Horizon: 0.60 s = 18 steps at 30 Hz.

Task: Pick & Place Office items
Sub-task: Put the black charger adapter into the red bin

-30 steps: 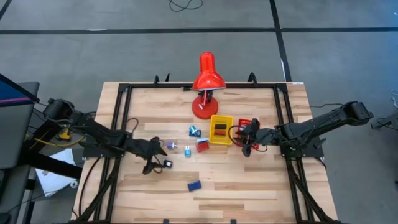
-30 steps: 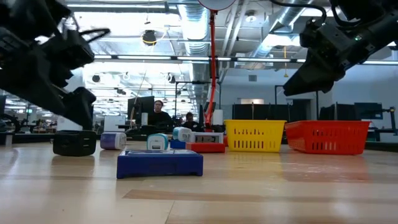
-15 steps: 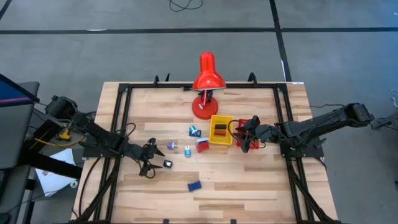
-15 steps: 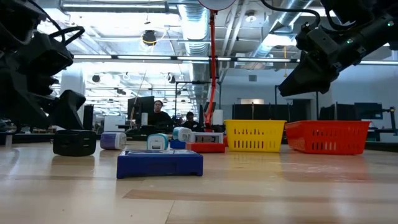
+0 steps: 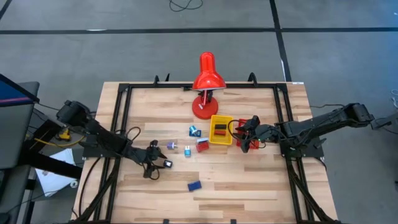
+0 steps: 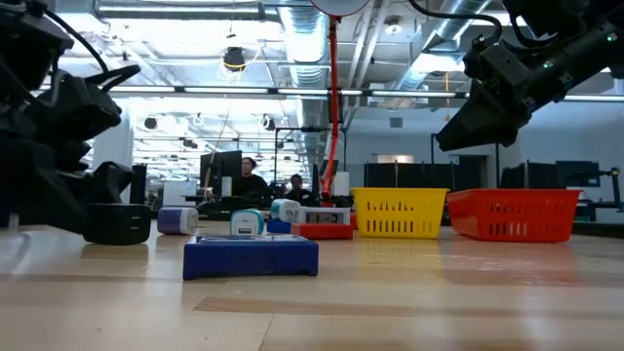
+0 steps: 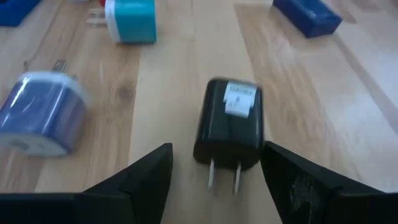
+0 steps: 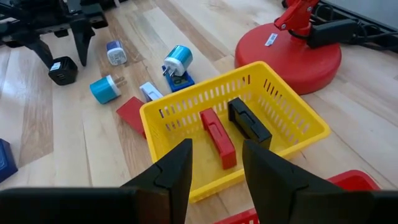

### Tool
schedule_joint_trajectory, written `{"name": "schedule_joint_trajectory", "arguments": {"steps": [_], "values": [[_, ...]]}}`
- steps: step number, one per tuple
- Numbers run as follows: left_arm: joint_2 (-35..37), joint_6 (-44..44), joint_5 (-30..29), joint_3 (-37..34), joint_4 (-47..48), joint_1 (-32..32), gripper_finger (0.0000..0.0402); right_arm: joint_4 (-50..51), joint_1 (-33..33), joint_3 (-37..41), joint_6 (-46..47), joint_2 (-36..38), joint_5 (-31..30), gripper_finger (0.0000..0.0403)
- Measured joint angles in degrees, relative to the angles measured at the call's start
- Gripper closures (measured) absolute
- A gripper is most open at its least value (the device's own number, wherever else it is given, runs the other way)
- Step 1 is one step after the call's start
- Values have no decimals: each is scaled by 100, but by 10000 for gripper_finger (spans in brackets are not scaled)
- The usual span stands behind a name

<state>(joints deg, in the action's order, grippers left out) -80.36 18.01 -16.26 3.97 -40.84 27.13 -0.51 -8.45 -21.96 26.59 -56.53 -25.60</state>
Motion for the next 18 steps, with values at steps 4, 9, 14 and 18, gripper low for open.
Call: {"name": "schedule_joint_trajectory", "arguments": {"steps": [4,9,14,18], "values": [[-299,-149,-4,2,-461,-2,177,0,-2,0,-2,0,0,269],[-606,-140,-91,7,-606,-2,193,2,-4,0,-2,0,0,269],[-722,-276,-75,1,-887,-4,224,2,-4,0,-2,0,1,269],[-719,-301,-45,2,-919,-8,249,2,-4,0,-2,0,1,269]]}}
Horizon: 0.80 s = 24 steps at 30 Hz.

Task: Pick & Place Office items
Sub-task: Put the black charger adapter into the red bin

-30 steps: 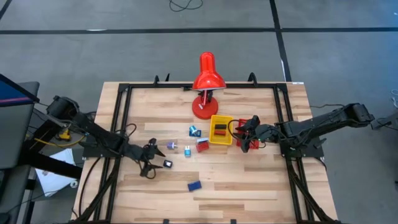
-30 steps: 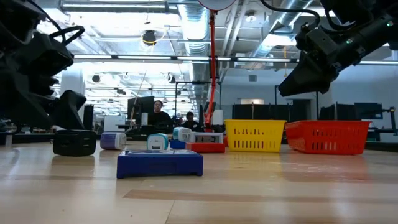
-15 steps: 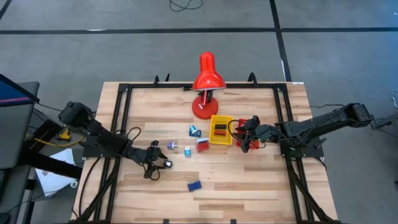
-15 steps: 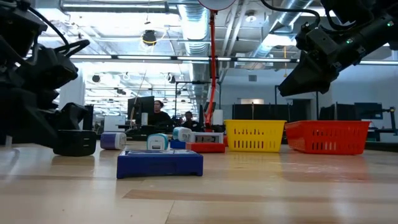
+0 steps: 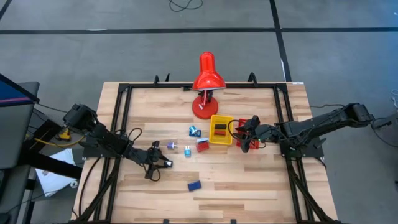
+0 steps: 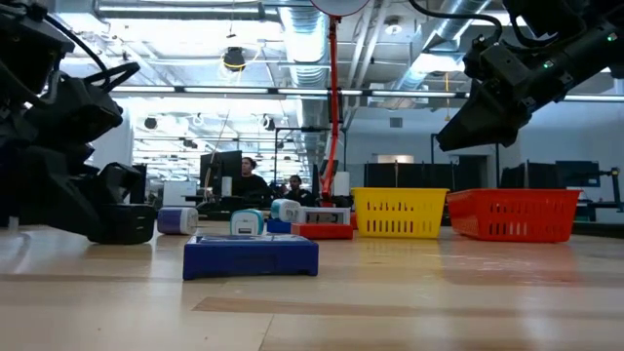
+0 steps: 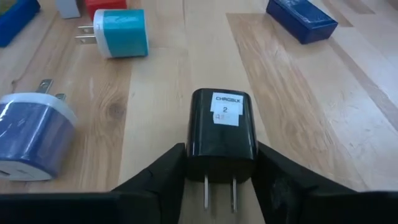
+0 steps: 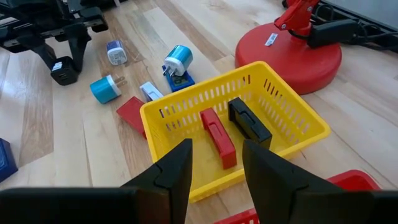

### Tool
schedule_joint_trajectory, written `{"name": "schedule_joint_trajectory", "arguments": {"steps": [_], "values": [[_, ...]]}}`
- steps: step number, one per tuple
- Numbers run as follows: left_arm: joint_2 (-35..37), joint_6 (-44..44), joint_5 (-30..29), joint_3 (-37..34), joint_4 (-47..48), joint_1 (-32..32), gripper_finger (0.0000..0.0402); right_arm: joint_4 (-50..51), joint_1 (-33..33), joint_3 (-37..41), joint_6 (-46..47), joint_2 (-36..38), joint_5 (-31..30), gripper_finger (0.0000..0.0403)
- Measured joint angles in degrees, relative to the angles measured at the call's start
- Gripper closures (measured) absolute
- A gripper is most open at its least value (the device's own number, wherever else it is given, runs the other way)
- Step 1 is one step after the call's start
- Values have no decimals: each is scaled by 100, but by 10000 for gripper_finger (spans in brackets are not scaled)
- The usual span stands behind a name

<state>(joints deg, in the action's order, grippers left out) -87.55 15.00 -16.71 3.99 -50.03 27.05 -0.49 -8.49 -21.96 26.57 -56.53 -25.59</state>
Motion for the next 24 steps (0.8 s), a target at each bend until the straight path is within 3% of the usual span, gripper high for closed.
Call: {"name": "schedule_joint_trajectory", "arguments": {"steps": [6,10,13,17,24], "values": [[0,232,-412,219,-58,-64,256,0,0,0,0,0,0,269],[2,70,393,906,465,-378,256,0,0,0,-2,0,-1,269],[2,-312,940,1898,1967,-551,256,0,0,0,-4,0,1,269],[-94,-927,881,3480,4633,-681,257,0,0,0,-21,0,1,269],[-723,-2276,965,5352,6534,-819,257,224,-95,-4,-168,2,53,269]]}}
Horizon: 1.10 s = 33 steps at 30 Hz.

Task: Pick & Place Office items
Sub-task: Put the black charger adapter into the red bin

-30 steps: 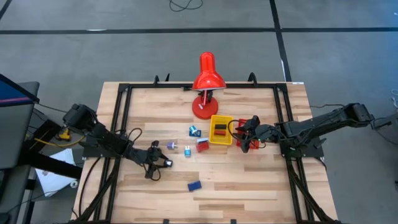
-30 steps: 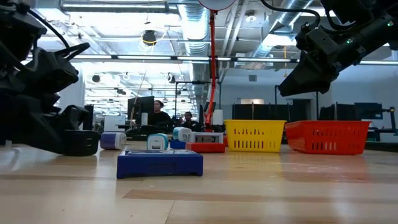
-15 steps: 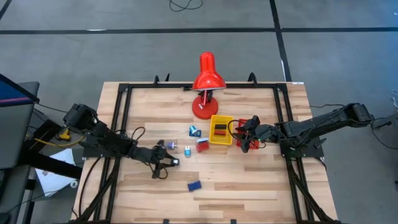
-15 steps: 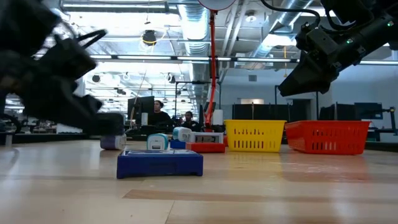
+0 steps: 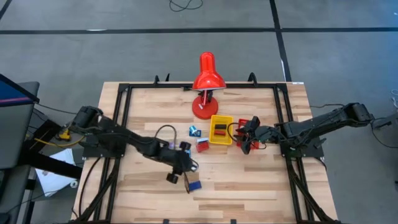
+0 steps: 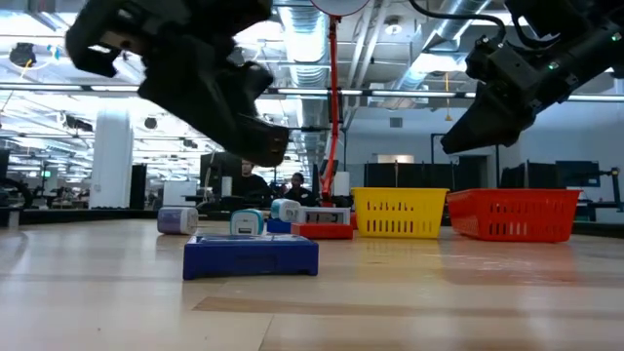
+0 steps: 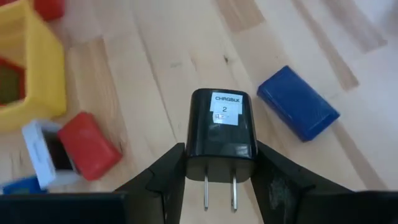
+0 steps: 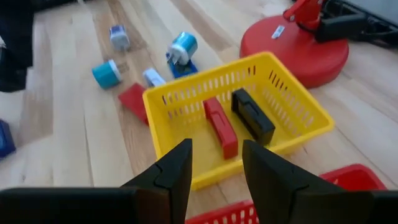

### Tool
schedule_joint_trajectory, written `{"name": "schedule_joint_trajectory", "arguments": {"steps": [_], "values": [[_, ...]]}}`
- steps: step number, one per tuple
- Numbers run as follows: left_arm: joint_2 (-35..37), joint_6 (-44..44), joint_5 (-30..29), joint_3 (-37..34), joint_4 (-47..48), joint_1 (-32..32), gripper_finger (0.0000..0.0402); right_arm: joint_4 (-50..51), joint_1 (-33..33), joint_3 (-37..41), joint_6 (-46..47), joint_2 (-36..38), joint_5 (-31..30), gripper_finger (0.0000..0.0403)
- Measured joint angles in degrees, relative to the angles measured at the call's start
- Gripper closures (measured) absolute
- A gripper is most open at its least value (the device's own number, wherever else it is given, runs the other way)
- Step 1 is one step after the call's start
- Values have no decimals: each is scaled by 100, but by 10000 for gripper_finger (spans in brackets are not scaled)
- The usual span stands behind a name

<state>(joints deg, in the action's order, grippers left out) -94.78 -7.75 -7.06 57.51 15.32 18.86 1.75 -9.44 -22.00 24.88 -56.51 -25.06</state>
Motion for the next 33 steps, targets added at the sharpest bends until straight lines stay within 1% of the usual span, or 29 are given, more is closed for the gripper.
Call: {"name": "schedule_joint_trajectory", "arguments": {"steps": [3,6,8,11,15,17,20,23,25,28,31,33], "values": [[-443,-346,-15,721,818,-108,257,136,-29,2,0,0,9,269],[-883,-716,-169,1360,1431,-201,257,184,-29,2,0,0,9,269],[-1130,-1078,-358,1716,1752,-213,257,216,-29,2,0,0,11,269],[-1383,-1873,-849,2058,1956,-186,255,231,-29,2,0,0,10,269],[-1601,-3337,-1783,2145,1976,-116,255,249,-29,2,0,0,-13,269],[-1696,-4143,-2138,2147,1961,-81,255,260,-29,2,0,0,-16,269],[-1849,-5395,-2347,2147,1919,-19,255,261,-29,2,0,0,-25,269],[-1943,-6819,-2356,2147,1895,69,254,261,-29,2,0,0,-30,269],[-1963,-7571,-2353,2147,1862,117,252,261,-29,2,0,0,-30,269],[-1963,-8091,-2353,2147,1565,167,244,261,-29,2,0,0,-30,269],[-1963,-8154,-2355,2147,1236,196,234,261,-29,2,0,0,-30,269],[-1961,-8156,-2357,2151,1224,209,231,261,-29,2,2,0,-30,269]]}}
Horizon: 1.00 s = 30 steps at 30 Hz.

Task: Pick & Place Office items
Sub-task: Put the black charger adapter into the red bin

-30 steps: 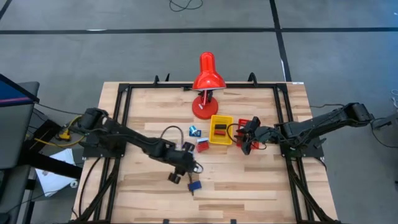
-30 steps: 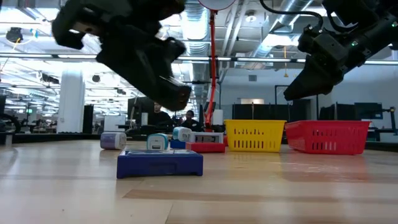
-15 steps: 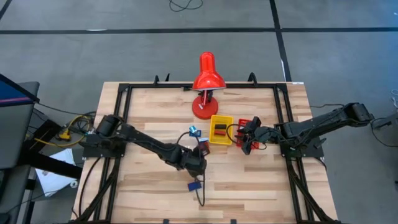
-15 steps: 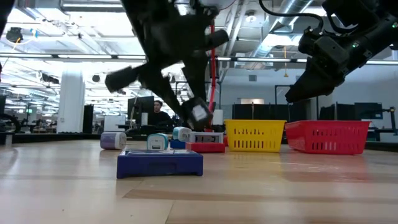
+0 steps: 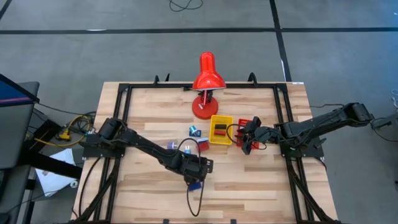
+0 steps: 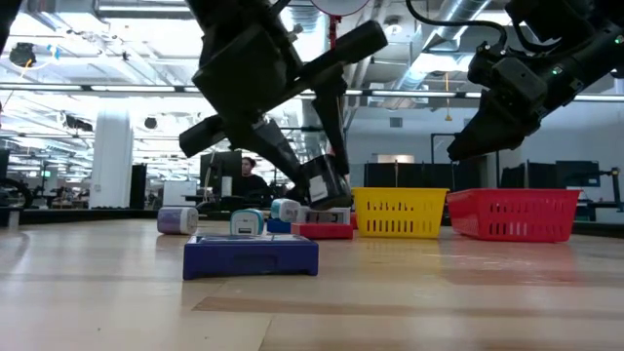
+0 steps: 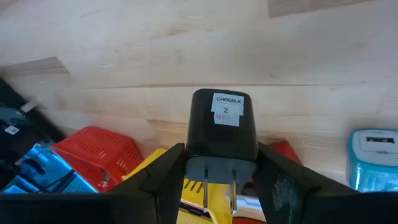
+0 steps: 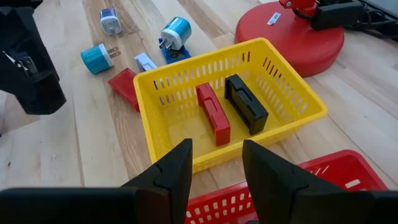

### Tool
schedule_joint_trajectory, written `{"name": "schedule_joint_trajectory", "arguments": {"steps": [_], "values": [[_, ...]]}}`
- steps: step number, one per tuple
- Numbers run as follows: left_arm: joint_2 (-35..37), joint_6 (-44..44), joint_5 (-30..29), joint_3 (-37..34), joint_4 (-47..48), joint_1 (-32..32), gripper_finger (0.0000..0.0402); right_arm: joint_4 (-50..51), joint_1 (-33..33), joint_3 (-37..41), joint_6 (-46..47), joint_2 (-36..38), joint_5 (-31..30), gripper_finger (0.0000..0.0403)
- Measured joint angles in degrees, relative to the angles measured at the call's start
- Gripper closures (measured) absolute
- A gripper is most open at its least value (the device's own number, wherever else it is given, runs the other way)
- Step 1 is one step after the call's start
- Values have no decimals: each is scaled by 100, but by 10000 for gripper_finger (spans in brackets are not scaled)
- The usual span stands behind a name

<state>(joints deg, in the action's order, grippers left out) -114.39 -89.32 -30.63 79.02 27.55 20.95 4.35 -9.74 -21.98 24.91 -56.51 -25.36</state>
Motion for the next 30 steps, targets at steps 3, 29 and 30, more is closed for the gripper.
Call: {"name": "schedule_joint_trajectory", "arguments": {"steps": [3,29,30], "values": [[-4,-87,1,0,120,0,234,-3,0,0,4,0,0,269],[-186,-345,-52,-522,-526,24,210,-8,2,4,9,-2,-2,269],[-186,-345,-42,-522,-594,25,206,-10,2,4,9,-2,-2,269]]}}
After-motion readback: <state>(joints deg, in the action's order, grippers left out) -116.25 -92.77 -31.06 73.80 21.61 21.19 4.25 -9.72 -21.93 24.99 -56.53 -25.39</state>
